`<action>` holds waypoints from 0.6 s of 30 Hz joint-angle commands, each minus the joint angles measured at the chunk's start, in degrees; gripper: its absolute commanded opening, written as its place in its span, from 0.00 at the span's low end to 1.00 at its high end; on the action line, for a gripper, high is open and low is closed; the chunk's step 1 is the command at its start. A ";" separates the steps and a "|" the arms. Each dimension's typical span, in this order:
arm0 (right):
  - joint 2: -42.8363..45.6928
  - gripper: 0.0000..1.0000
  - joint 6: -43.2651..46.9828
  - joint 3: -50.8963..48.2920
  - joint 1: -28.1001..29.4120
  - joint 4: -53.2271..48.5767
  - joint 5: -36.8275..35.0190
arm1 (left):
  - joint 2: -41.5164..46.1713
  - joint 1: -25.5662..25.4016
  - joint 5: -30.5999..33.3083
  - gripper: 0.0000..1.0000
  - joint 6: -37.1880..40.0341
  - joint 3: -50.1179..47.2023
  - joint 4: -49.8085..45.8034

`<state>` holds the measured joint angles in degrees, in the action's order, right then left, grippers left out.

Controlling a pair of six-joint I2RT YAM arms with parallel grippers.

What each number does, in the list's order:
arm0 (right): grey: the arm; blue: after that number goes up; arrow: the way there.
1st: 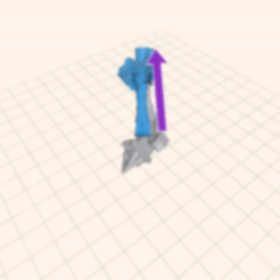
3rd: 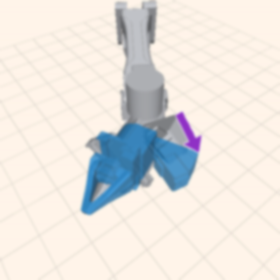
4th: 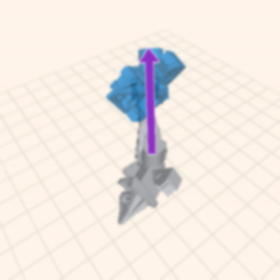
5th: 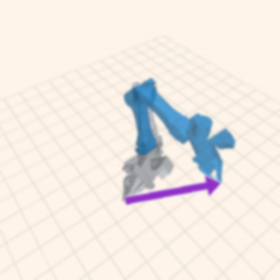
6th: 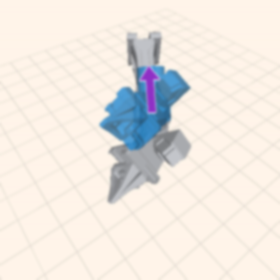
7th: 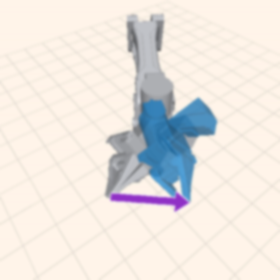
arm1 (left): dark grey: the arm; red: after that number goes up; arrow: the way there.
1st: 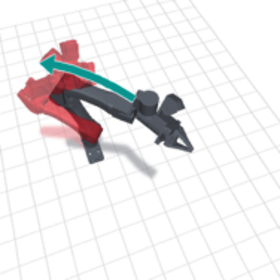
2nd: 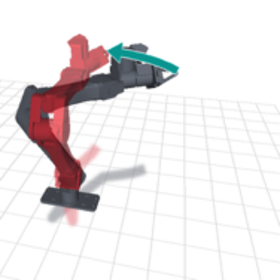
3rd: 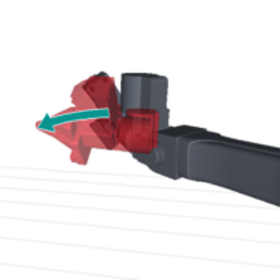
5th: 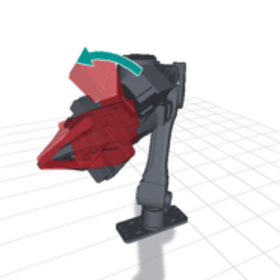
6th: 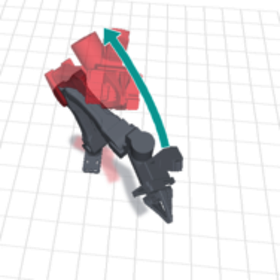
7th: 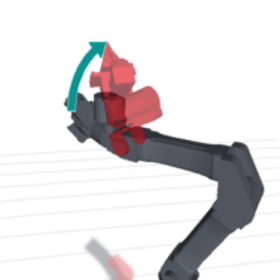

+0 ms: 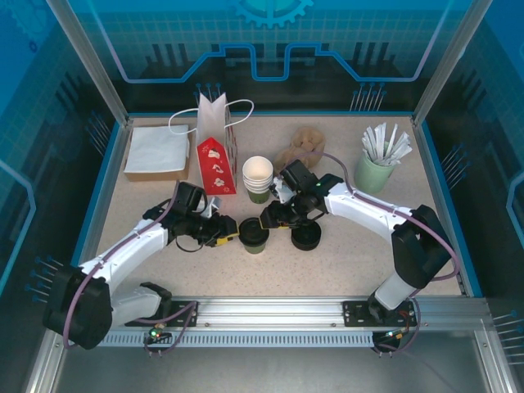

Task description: Pack the takeout coffee

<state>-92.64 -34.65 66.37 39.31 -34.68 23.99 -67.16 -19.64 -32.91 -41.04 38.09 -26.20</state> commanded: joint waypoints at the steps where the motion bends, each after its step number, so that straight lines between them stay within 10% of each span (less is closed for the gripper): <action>1: -1.58 0.48 0.99 0.69 0.72 -4.68 -1.85 | -1.95 0.39 2.45 0.37 1.98 -2.05 -2.94; 18: -2.96 0.48 2.04 2.19 1.03 -8.86 -4.17 | -4.51 0.39 6.16 0.30 4.60 -3.74 -5.19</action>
<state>-93.62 -33.89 68.27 39.77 -37.76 22.98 -68.69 -19.64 -33.76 -38.13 38.06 -24.69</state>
